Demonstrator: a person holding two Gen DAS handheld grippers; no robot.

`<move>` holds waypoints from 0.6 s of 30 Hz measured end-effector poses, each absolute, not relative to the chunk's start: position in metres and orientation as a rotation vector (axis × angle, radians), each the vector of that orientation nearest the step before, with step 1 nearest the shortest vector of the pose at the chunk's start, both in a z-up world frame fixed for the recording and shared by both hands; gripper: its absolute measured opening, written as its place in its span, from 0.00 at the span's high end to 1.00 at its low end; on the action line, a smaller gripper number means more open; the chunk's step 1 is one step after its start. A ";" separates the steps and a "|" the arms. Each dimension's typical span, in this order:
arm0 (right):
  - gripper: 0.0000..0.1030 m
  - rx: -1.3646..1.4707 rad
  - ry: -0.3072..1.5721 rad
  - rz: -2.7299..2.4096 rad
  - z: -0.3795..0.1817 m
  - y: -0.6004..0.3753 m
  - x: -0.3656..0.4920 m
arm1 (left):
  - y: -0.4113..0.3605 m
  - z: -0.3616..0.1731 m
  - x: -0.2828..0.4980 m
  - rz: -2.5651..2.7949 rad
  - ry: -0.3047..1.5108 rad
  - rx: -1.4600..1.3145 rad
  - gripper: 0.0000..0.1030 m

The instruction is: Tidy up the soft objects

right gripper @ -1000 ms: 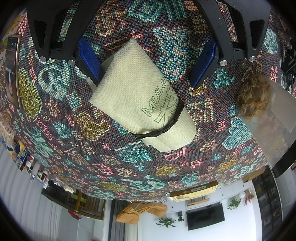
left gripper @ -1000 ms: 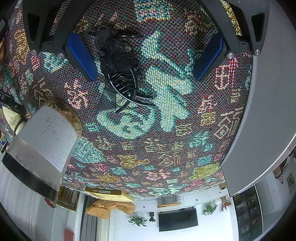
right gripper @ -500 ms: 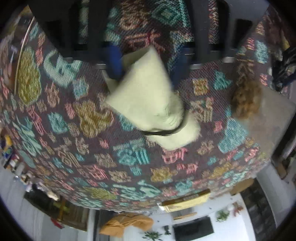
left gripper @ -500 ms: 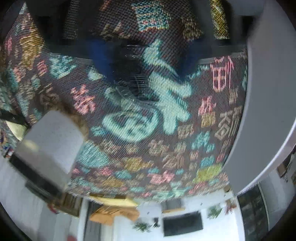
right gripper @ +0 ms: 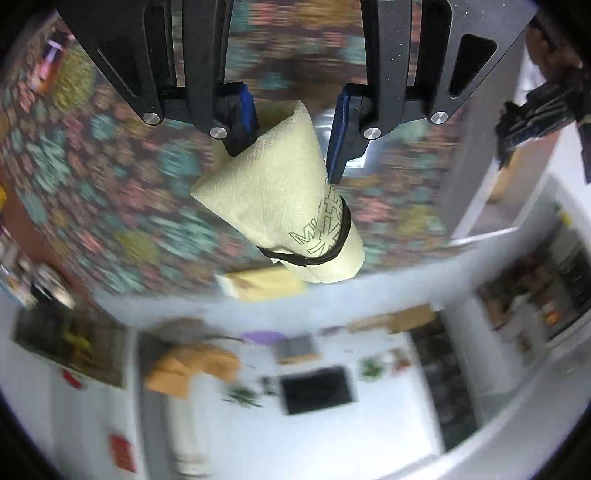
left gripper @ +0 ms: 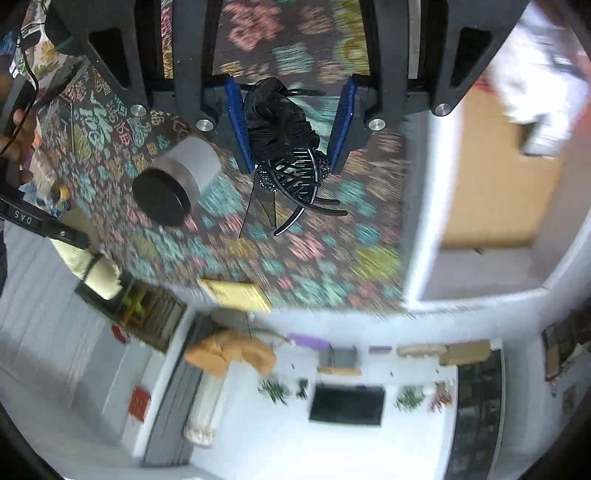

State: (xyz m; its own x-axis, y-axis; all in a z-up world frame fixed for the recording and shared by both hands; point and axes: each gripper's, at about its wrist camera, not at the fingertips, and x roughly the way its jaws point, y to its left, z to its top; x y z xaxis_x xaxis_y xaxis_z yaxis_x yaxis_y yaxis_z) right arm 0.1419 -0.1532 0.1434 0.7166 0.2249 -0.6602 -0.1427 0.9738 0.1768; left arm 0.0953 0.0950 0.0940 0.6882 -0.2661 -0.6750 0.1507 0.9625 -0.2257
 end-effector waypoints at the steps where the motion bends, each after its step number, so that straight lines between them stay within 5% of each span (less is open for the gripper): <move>1: 0.65 0.112 0.742 0.259 0.151 -0.130 0.141 | 0.111 0.103 0.087 -0.208 0.765 -0.147 0.61; 10: 0.64 0.096 0.831 0.675 0.152 0.102 0.131 | 0.241 0.107 0.030 0.134 0.817 -0.054 0.58; 13: 0.58 0.081 0.867 0.703 0.126 0.149 0.126 | 0.259 0.096 0.014 0.197 0.822 -0.050 0.32; 15: 0.42 0.059 0.891 0.701 0.103 0.173 0.127 | 0.264 0.092 0.005 0.234 0.809 -0.054 0.16; 18: 0.35 0.019 0.970 0.732 0.074 0.183 0.128 | 0.266 0.088 -0.007 0.257 0.793 -0.072 0.16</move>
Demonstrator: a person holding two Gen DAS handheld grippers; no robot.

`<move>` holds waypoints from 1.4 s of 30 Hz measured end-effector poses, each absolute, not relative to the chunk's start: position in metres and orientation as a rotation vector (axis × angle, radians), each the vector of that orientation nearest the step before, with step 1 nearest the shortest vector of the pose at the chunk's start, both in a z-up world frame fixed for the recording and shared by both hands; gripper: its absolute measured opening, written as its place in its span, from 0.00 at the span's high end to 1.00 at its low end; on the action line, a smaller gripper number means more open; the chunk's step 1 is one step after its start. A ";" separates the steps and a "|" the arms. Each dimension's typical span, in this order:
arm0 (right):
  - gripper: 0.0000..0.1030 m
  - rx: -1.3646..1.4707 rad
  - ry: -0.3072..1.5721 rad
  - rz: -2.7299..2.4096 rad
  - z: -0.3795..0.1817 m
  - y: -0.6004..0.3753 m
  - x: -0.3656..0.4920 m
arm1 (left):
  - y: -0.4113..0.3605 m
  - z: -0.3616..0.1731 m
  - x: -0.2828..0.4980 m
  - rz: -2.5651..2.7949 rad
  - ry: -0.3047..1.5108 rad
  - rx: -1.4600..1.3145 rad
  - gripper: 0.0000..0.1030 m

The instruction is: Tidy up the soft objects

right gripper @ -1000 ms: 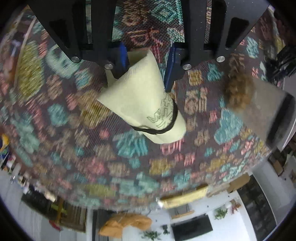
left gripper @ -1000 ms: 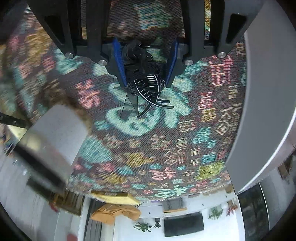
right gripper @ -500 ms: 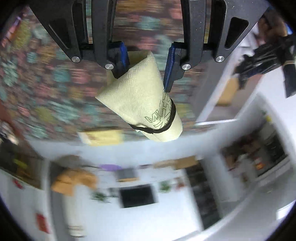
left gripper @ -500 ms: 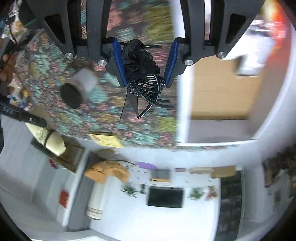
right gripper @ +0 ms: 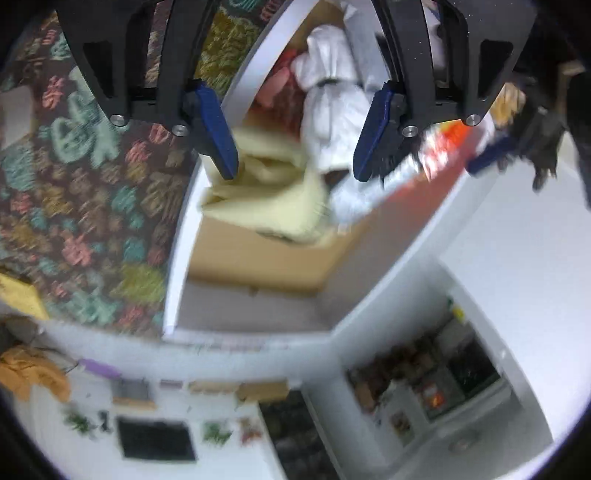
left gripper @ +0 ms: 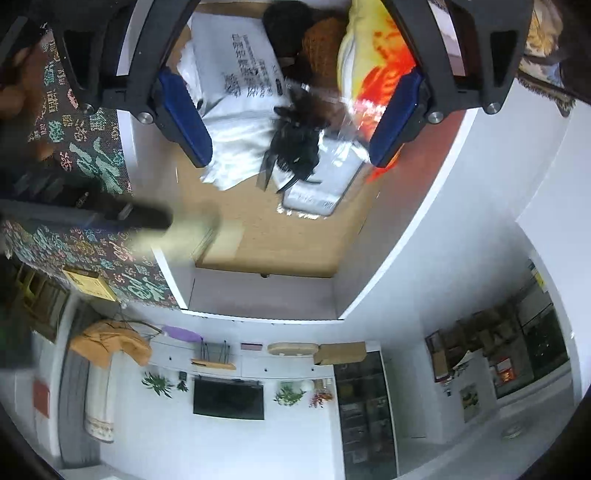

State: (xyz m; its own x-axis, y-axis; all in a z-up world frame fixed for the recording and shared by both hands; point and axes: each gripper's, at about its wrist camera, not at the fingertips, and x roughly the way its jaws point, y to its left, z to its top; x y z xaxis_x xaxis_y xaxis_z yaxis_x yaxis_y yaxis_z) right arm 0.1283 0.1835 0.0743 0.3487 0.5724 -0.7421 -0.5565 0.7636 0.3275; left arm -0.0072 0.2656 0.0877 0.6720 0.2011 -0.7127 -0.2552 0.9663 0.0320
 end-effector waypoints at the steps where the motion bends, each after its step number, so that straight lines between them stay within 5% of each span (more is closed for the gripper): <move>1: 0.35 0.024 0.977 0.736 0.070 0.180 0.128 | 0.265 0.087 -0.009 0.260 0.788 -0.080 0.15; 11: 0.27 -0.010 0.853 0.701 0.112 0.135 0.100 | 0.257 0.106 -0.037 0.400 0.736 -0.084 0.00; 42: 0.27 -0.278 0.928 0.612 0.114 0.164 0.040 | 0.263 0.114 -0.062 0.535 0.800 -0.097 0.00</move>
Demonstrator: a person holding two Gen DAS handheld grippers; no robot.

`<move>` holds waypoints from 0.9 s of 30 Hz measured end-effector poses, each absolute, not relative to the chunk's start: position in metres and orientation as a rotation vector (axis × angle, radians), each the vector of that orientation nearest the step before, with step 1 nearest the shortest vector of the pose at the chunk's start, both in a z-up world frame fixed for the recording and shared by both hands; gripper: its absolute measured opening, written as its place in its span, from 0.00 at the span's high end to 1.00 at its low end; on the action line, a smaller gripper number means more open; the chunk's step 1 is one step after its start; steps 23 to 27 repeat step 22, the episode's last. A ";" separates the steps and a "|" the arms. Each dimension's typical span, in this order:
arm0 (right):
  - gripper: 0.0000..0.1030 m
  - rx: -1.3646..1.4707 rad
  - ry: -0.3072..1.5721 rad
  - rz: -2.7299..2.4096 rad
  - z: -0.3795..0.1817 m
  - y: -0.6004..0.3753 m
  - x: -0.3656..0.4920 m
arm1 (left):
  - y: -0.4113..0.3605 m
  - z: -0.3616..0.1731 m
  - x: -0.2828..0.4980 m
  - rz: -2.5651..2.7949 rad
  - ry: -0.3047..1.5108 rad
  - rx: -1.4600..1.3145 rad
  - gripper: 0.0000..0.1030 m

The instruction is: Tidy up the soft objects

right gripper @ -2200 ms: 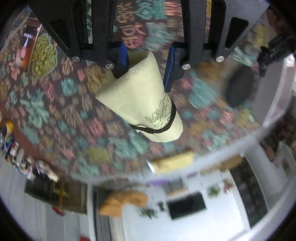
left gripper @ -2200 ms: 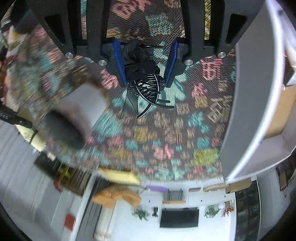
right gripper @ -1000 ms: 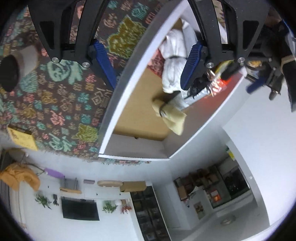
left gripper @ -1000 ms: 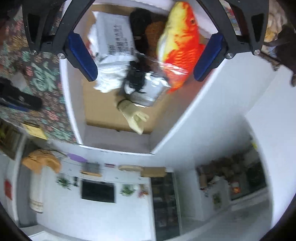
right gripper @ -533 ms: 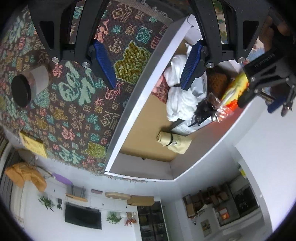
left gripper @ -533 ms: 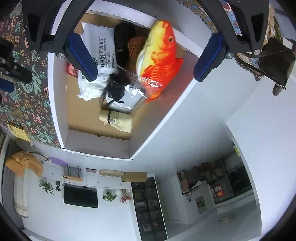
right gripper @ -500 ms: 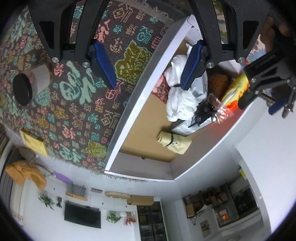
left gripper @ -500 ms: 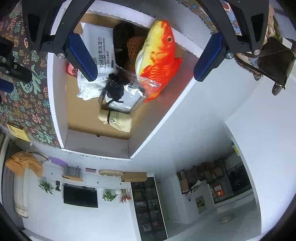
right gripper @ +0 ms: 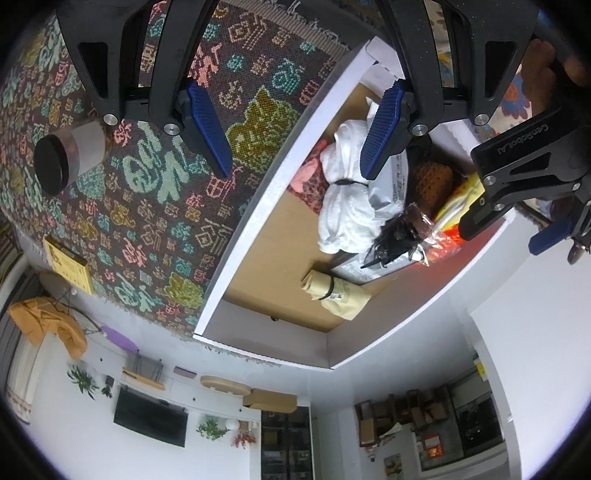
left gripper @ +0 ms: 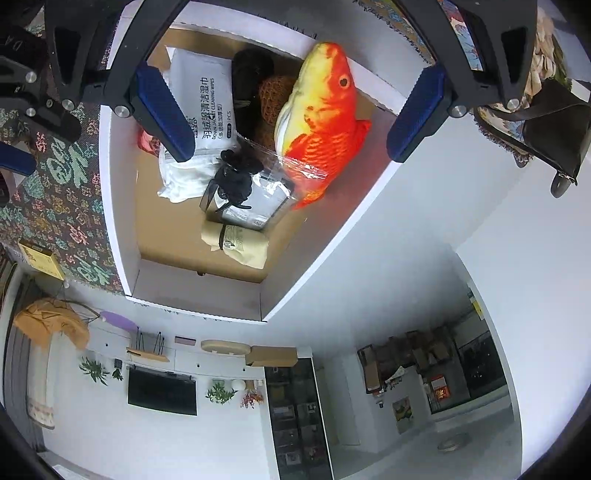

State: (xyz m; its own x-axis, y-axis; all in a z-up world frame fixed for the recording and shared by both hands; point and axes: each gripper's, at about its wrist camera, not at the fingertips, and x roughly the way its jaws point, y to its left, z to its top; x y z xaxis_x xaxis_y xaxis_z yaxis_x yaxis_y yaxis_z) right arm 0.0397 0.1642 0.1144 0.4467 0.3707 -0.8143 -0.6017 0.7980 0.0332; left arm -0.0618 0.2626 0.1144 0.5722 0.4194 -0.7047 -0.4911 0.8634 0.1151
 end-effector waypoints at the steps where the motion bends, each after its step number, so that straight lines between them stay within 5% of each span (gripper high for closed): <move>1: 0.27 -0.282 0.926 0.613 0.116 0.165 0.039 | 0.263 0.116 -0.062 0.534 0.797 -0.099 0.00; 27: 0.27 -0.285 0.915 0.617 0.120 0.167 0.035 | 0.260 0.120 -0.065 0.543 0.781 -0.096 0.00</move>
